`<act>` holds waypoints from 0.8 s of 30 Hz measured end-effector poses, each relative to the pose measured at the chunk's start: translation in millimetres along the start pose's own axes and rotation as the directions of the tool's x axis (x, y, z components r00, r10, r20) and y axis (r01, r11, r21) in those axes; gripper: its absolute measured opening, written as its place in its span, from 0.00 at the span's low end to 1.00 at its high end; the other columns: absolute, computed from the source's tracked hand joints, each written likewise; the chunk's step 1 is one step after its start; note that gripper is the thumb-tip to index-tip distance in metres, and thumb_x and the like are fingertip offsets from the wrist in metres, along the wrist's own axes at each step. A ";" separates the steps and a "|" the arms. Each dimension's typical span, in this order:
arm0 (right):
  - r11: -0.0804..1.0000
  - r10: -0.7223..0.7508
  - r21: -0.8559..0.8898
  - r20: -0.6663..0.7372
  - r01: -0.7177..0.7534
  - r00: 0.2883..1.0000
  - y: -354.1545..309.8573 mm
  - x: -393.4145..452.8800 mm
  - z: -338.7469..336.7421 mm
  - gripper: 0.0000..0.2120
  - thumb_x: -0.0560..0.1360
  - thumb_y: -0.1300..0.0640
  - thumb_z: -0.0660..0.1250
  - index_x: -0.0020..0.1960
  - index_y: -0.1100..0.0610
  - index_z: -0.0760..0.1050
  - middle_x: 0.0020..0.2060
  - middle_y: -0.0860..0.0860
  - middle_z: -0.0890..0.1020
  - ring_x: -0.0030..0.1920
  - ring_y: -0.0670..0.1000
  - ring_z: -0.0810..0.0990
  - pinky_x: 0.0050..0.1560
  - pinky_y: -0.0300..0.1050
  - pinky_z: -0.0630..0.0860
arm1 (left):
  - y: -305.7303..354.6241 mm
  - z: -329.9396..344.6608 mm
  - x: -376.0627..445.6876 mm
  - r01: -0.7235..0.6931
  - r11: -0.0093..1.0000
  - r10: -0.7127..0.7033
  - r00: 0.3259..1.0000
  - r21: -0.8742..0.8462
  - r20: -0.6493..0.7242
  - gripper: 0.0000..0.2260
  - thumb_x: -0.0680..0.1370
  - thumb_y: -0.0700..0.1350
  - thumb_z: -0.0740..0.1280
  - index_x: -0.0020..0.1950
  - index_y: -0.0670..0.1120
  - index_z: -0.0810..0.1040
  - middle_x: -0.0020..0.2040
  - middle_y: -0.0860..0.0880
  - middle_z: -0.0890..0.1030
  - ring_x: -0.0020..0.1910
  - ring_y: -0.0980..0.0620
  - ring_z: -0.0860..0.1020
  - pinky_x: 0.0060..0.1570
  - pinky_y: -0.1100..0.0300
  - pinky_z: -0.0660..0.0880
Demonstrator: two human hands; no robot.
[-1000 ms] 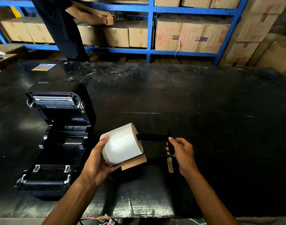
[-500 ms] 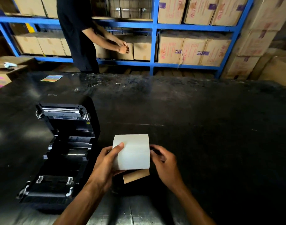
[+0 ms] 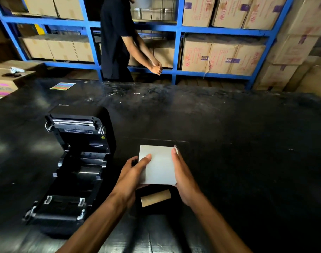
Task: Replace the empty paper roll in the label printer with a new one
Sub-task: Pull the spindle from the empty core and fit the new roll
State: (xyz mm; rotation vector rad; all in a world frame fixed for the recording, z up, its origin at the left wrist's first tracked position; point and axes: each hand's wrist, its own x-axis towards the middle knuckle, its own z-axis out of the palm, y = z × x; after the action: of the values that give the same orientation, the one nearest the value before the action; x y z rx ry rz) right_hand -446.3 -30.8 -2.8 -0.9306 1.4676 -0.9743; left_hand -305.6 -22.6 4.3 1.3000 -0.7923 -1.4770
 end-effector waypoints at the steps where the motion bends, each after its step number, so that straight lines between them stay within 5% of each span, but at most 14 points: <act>1: 1.000 0.016 0.011 -0.005 -0.016 1.000 -3.0 2.0 -2.0 0.36 0.64 0.25 0.54 0.70 0.34 0.58 0.70 0.47 0.71 0.68 0.53 0.71 0.70 0.59 0.67 | 3.0 1.3 2.8 -0.001 1.000 0.001 1.000 0.010 0.014 0.16 0.71 0.54 0.71 0.55 0.48 0.78 0.45 0.50 0.86 0.41 0.54 0.85 0.34 0.57 0.80; 6: 0.987 0.030 0.157 -0.049 -0.022 0.998 -13.1 14.3 -7.8 0.16 0.70 0.35 0.63 0.55 0.38 0.75 0.49 0.47 0.84 0.47 0.50 0.84 0.52 0.53 0.82 | 14.6 10.4 18.2 0.006 0.997 -0.010 0.998 0.081 0.054 0.22 0.70 0.58 0.71 0.57 0.46 0.77 0.49 0.47 0.85 0.44 0.51 0.84 0.38 0.55 0.80; 12: 0.966 0.107 0.247 -0.097 -0.080 0.989 -14.5 31.6 -22.4 0.11 0.71 0.38 0.64 0.46 0.43 0.77 0.49 0.51 0.84 0.48 0.54 0.83 0.46 0.54 0.82 | 25.6 2.4 53.0 0.063 0.932 -0.171 0.945 0.358 0.278 0.30 0.67 0.74 0.58 0.57 0.56 0.78 0.54 0.48 0.85 0.54 0.49 0.82 0.54 0.51 0.76; 15: 0.956 0.184 0.251 -0.103 -0.153 0.978 -10.6 39.2 -32.4 0.12 0.72 0.37 0.63 0.47 0.44 0.76 0.49 0.51 0.83 0.50 0.55 0.81 0.45 0.53 0.80 | 3.9 -7.1 75.9 0.041 0.920 -0.103 0.985 0.389 0.139 0.26 0.78 0.65 0.52 0.63 0.49 0.75 0.57 0.42 0.82 0.57 0.44 0.79 0.58 0.48 0.75; 16: 0.953 0.201 0.253 -0.107 -0.169 0.974 -8.4 41.6 -35.6 0.12 0.72 0.38 0.64 0.47 0.44 0.76 0.49 0.50 0.82 0.50 0.55 0.80 0.46 0.54 0.80 | -8.2 -12.3 83.3 -0.047 0.845 -0.009 0.995 0.533 0.102 0.23 0.80 0.59 0.54 0.65 0.45 0.74 0.58 0.41 0.81 0.58 0.43 0.79 0.59 0.49 0.74; 18: 0.952 0.208 0.252 -0.105 -0.176 0.972 -2.8 45.0 -39.9 0.12 0.72 0.38 0.64 0.47 0.45 0.77 0.47 0.49 0.82 0.49 0.55 0.79 0.47 0.55 0.80 | -35.0 -26.0 98.0 -0.209 0.527 0.088 0.978 0.824 0.191 0.19 0.80 0.50 0.60 0.67 0.42 0.72 0.62 0.39 0.79 0.62 0.43 0.76 0.63 0.52 0.72; 22: 0.953 0.208 0.240 -0.085 -0.182 0.974 7.3 48.0 -43.5 0.11 0.73 0.39 0.63 0.47 0.45 0.76 0.47 0.49 0.83 0.50 0.55 0.80 0.51 0.58 0.80 | -66.9 -41.5 115.2 -0.371 -0.107 -0.031 0.929 0.922 0.370 0.22 0.76 0.53 0.64 0.69 0.47 0.70 0.64 0.42 0.73 0.65 0.42 0.69 0.64 0.52 0.69; 24: 0.954 0.201 0.243 -0.078 -0.177 0.977 9.8 47.9 -44.8 0.11 0.74 0.39 0.62 0.46 0.44 0.76 0.46 0.48 0.83 0.49 0.54 0.80 0.47 0.56 0.80 | -73.3 -43.9 118.0 -0.398 -0.152 0.010 0.915 0.905 0.404 0.19 0.75 0.53 0.66 0.63 0.47 0.74 0.62 0.44 0.74 0.63 0.44 0.70 0.62 0.53 0.69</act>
State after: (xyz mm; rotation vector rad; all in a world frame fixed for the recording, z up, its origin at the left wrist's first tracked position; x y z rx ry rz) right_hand -496.0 -68.3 -25.4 -0.5647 1.4590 -1.0388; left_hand -275.2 -105.5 -111.6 1.8330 -2.5894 -0.4408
